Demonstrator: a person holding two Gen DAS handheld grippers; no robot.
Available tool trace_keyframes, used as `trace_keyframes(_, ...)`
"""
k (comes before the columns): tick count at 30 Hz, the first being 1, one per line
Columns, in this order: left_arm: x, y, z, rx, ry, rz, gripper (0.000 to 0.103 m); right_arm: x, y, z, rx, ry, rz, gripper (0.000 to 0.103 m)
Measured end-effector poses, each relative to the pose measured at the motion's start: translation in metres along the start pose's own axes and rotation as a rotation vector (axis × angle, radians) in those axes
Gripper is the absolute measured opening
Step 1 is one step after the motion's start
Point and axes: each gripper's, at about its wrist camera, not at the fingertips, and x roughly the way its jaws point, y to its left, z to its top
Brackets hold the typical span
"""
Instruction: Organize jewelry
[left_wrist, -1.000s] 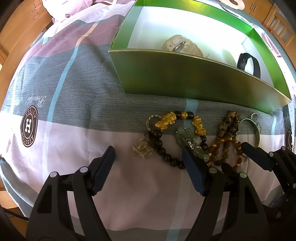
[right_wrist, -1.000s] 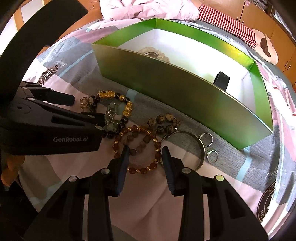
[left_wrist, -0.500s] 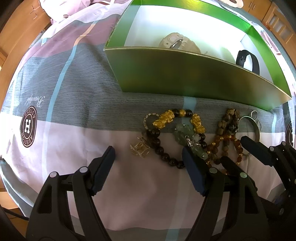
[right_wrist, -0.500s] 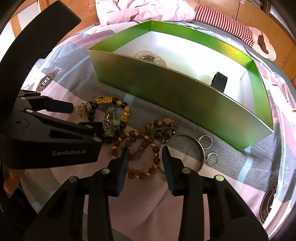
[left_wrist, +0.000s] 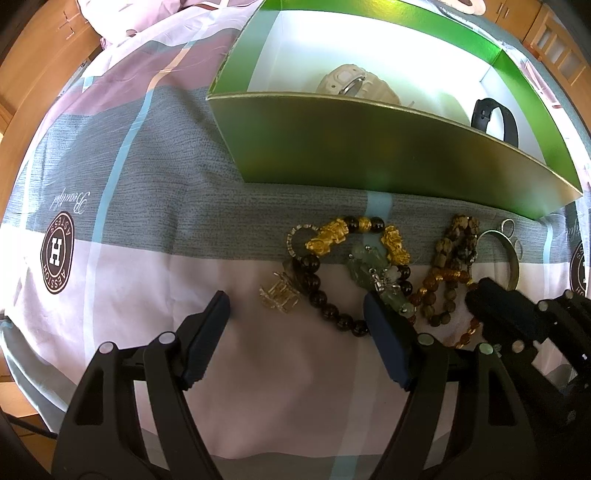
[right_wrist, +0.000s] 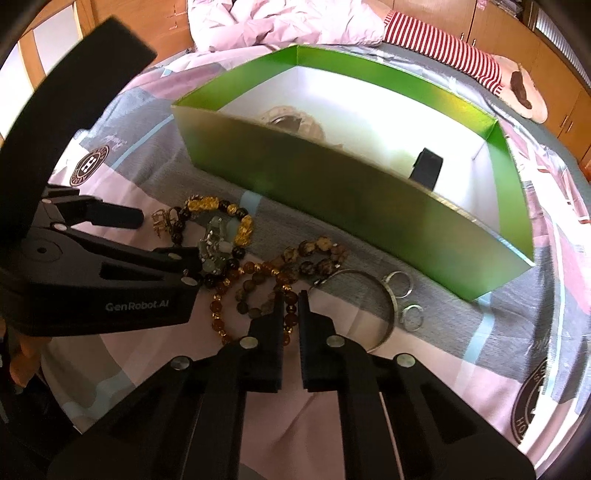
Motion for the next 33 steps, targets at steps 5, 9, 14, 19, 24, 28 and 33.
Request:
trace_keyframes(5,0.0,-0.001,-0.001,0.0,0.001,0.0,0.075,-0.011,-0.011,0.004,0.034,-0.034,-0.015,0.007)
trace_keyframes(9,0.0,-0.001,-0.001,0.0,0.0,0.0,0.075,-0.019,-0.023,0.009,0.064,-0.057,-0.018,0.007)
trace_keyframes(14,0.0,-0.002,-0.001,0.0,0.0,0.0,0.075,-0.036,-0.029,0.011,0.083,-0.105,-0.027,0.007)
trace_keyframes(19,-0.002,-0.001,0.0,0.0,-0.004,0.001,0.075,-0.048,-0.032,0.012,0.098,-0.144,-0.029,0.007)
trace_keyframes(24,-0.009,-0.005,-0.002,0.005,-0.02,-0.006,0.075,-0.044,-0.03,0.01,0.1,-0.123,-0.031,0.007)
trace_keyframes(28,-0.011,-0.005,-0.004,0.009,-0.02,-0.011,0.075,-0.043,-0.03,0.01,0.096,-0.121,-0.028,0.007)
trace_keyframes(33,-0.016,-0.003,-0.004,-0.003,-0.017,-0.012,0.075,-0.042,-0.031,0.01,0.101,-0.119,-0.027,0.007)
